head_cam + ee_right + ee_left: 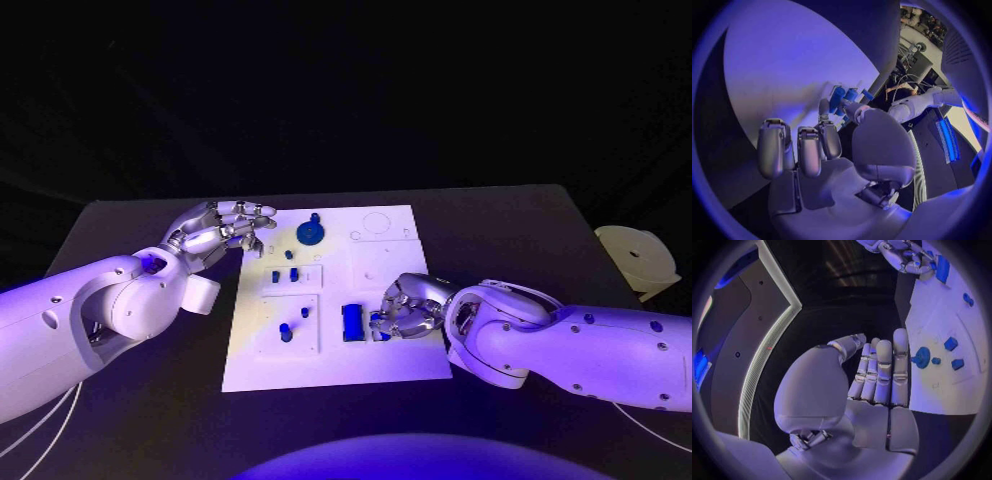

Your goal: Assemble the parts on the task board

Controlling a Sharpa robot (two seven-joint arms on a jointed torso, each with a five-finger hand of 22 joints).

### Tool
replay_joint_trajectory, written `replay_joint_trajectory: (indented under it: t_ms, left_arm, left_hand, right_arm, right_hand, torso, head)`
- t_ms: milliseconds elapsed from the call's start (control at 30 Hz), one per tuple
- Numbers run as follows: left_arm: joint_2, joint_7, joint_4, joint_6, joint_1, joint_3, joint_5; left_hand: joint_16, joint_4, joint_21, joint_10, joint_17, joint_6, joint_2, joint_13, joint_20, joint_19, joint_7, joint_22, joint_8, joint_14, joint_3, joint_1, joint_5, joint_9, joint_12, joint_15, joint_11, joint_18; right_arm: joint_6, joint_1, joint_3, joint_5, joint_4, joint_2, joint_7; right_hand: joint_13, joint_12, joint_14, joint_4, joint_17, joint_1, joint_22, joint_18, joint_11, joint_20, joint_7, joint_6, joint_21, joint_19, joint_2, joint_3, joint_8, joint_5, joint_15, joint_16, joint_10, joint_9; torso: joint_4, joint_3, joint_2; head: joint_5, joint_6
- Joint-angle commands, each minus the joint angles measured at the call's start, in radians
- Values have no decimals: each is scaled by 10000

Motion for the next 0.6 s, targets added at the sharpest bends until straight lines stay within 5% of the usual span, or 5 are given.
replay_joint_trajectory:
  t_ms: [33,400,600]
  left_arm:
    - [13,39,34,163,2,5,-21]
    - [-1,32,41,158,2,5,-21]
    - [-5,27,45,156,2,5,-24]
  left_hand:
    - [-49,16,17,-49,-3,-70,47,12,-8,53,12,-2,58,-62,32,-36,57,15,44,32,-13,153]
    - [-49,16,17,-49,-3,-70,47,12,-8,53,12,-2,58,-62,32,-36,57,15,44,32,-13,153]
    - [-49,16,17,-49,-3,-70,47,12,-8,53,12,-2,58,-62,32,-36,57,15,44,32,-13,153]
  right_arm:
    - [275,-22,-11,3,-30,35,-138]
    - [200,-23,-11,-88,-60,86,-228]
    - [137,-23,-11,-94,-50,107,-184]
  right_hand:
    - [853,58,847,14,1557,-141,2028,-24,11,-21,-2,63,33,273,35,-77,-59,14,-32,-15,88,-14]
    - [907,115,853,265,1582,-349,2036,-26,4,-32,-8,112,32,281,146,-259,-72,-105,-39,-5,119,-40]
    - [938,131,855,761,1590,-739,2044,-27,10,-31,-7,165,21,288,89,-682,-97,-788,-35,-2,131,-82]
  torso:
    - [0,-3,-3]
    - [1,-1,2]
    - [1,-2,-4]
  head:
    - [2,-9]
    - [-5,2]
    - [-5,10]
